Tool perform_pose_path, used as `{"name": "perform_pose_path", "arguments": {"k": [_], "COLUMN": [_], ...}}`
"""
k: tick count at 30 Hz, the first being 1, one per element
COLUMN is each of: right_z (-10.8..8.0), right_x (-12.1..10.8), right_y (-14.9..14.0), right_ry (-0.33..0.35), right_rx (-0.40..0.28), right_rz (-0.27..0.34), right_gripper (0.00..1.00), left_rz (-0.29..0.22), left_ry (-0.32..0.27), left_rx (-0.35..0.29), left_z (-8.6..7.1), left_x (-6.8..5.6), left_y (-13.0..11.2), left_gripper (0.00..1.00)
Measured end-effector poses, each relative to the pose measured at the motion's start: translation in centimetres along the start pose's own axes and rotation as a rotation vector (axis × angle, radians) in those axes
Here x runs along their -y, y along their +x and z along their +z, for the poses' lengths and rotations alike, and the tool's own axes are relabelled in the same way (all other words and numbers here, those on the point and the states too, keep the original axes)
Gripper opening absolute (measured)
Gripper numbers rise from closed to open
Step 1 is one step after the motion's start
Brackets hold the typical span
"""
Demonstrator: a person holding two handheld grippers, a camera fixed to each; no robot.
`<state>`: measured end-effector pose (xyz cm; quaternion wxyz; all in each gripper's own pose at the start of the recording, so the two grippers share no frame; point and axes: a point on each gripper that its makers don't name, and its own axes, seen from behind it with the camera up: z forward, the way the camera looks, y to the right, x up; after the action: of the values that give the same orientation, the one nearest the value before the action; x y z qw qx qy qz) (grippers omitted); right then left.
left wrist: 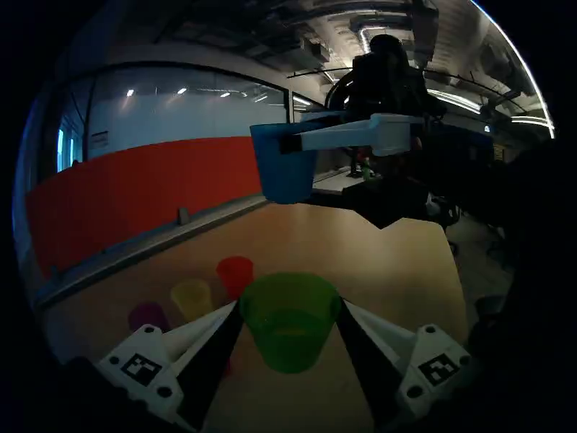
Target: Pour water
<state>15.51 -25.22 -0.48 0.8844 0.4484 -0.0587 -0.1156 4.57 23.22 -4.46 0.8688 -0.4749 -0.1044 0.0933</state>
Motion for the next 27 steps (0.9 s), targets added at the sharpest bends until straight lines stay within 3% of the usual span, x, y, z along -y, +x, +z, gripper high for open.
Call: {"name": "perform_pose_path", "arguments": {"k": [27], "right_z": [0.6], "right_x": [1.0], "right_y": [-9.5], "right_ry": [0.065], "right_rx": [0.186], "right_rz": [-0.011], "right_gripper": [0.93], "left_rz": [-0.002], "left_ry": [-0.052], "left_rx": [0.172], "left_z": [1.8], "left_x": [-1.2], "left_y": [-6.7], "left_gripper": [0.88]}}
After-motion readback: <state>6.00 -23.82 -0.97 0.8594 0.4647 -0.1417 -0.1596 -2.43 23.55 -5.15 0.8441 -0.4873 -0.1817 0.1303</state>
